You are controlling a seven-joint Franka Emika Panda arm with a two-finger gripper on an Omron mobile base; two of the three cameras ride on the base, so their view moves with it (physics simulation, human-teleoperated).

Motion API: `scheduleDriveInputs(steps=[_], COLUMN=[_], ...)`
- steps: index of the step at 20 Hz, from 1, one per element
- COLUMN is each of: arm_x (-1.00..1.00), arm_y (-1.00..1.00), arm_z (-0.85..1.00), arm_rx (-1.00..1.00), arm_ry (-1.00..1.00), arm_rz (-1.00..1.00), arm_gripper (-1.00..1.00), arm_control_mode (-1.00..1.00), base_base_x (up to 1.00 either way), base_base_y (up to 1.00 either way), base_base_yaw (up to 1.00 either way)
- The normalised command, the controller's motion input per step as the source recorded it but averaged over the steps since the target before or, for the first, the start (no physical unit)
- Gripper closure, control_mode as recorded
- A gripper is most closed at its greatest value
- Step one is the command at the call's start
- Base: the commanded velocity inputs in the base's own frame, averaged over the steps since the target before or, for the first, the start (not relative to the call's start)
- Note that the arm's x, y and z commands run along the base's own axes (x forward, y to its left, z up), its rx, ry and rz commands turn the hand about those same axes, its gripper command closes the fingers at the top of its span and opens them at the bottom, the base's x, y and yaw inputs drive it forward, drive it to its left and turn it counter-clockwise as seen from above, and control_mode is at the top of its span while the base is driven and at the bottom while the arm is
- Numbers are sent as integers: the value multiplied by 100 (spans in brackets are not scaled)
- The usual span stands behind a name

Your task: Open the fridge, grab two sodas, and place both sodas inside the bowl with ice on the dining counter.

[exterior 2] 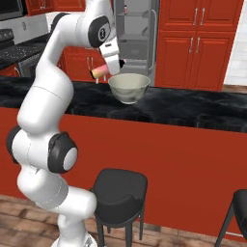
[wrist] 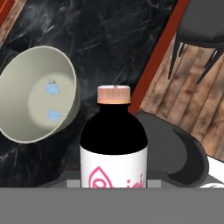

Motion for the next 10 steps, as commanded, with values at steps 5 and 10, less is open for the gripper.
scheduleDriveInputs(steps=[5, 10], arm_x=[18, 23], arm_y=[0, 0], arm_z=[-25, -30], arm_rx=[4, 0], arm_ry=[0, 0], arm_rz=[6, 4], arm_gripper=[100, 100], arm_control_mode=[-100, -100], base_base_x=[0, 0], base_base_y=[0, 0], base_base_yaw=[0, 0])
